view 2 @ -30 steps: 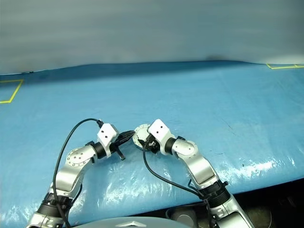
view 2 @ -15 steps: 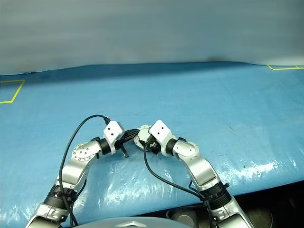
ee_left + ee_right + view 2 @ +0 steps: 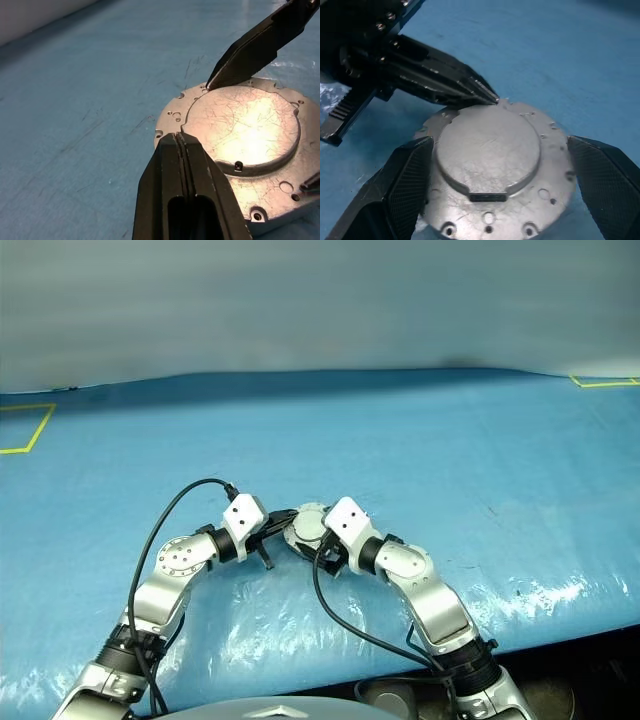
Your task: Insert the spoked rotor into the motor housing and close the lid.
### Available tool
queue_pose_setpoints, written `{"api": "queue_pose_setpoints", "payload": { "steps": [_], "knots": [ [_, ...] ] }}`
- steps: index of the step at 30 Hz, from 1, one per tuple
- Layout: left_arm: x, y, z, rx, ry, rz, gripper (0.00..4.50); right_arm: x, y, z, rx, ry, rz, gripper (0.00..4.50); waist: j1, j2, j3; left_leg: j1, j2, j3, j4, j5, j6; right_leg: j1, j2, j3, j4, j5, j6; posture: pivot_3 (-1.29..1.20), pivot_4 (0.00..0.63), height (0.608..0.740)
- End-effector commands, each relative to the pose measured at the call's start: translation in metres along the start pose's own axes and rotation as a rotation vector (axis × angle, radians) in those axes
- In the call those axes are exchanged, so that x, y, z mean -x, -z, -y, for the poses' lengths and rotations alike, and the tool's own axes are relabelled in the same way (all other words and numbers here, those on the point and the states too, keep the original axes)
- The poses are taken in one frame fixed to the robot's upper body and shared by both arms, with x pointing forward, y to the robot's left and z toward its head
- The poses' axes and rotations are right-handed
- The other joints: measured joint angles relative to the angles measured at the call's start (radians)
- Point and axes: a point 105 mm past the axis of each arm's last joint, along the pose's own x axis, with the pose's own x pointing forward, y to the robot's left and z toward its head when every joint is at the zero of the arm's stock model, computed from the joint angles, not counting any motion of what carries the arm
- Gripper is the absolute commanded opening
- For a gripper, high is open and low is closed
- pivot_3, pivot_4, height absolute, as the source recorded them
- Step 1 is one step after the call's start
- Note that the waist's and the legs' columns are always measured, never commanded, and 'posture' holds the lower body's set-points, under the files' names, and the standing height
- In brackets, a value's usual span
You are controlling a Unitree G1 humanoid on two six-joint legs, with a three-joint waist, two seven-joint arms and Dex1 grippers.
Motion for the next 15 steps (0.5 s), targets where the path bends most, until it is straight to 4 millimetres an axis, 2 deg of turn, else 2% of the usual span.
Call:
{"api": "queue_pose_setpoints", "payload": {
  "steps": [1, 3, 6, 9, 12, 15],
  "knots": [
    [-0.001, 0.021, 0.015, 0.029, 0.053, -0.080, 0.00, 0.017, -0.028, 0.022, -0.027, 0.079, 0.117, 4.48, 0.003, 0.000, 0.000, 0.000, 0.000, 0.000, 0.000, 0.000, 0.000, 0.000, 0.000, 0.000, 0.000, 0.000, 0.000, 0.00, 0.150, 0.740],
    [-0.001, 0.021, 0.014, 0.027, 0.050, -0.083, 0.00, 0.024, -0.019, 0.026, -0.173, 0.076, 0.109, 4.48, 0.005, 0.000, 0.000, -0.001, 0.000, 0.000, 0.000, 0.000, 0.000, -0.001, 0.000, 0.000, 0.000, 0.000, 0.001, 0.00, 0.150, 0.740],
    [-0.001, 0.021, 0.015, 0.026, 0.054, -0.081, 0.00, 0.032, 0.015, 0.020, -0.496, 0.015, 0.018, 4.48, 0.007, 0.000, 0.000, -0.001, 0.000, -0.001, -0.001, 0.000, 0.000, 0.000, 0.000, -0.001, 0.000, 0.000, 0.001, 0.00, 0.150, 0.740],
    [-0.001, 0.021, 0.016, 0.028, 0.055, -0.080, 0.00, 0.036, 0.051, 0.011, -0.900, -0.016, -0.059, 4.48, 0.006, 0.000, 0.001, -0.001, 0.000, -0.001, 0.000, 0.000, 0.000, 0.001, 0.000, -0.001, 0.000, 0.000, 0.001, 0.00, 0.150, 0.740],
    [0.000, 0.022, 0.016, 0.025, 0.055, -0.087, 0.00, 0.037, 0.057, 0.006, -1.137, -0.040, 0.007, 4.48, 0.005, 0.001, 0.000, 0.002, 0.000, 0.000, 0.000, -0.003, 0.005, 0.002, 0.000, 0.000, 0.000, 0.000, 0.000, 0.00, 0.150, 0.740],
    [0.001, 0.023, 0.016, 0.026, 0.055, -0.090, 0.00, 0.035, 0.059, 0.001, -1.219, -0.055, 0.023, 4.48, 0.004, 0.002, 0.000, 0.003, 0.000, -0.001, 0.000, -0.003, 0.006, 0.002, 0.001, 0.001, 0.001, 0.000, 0.000, 0.00, 0.150, 0.740]
  ]
}}
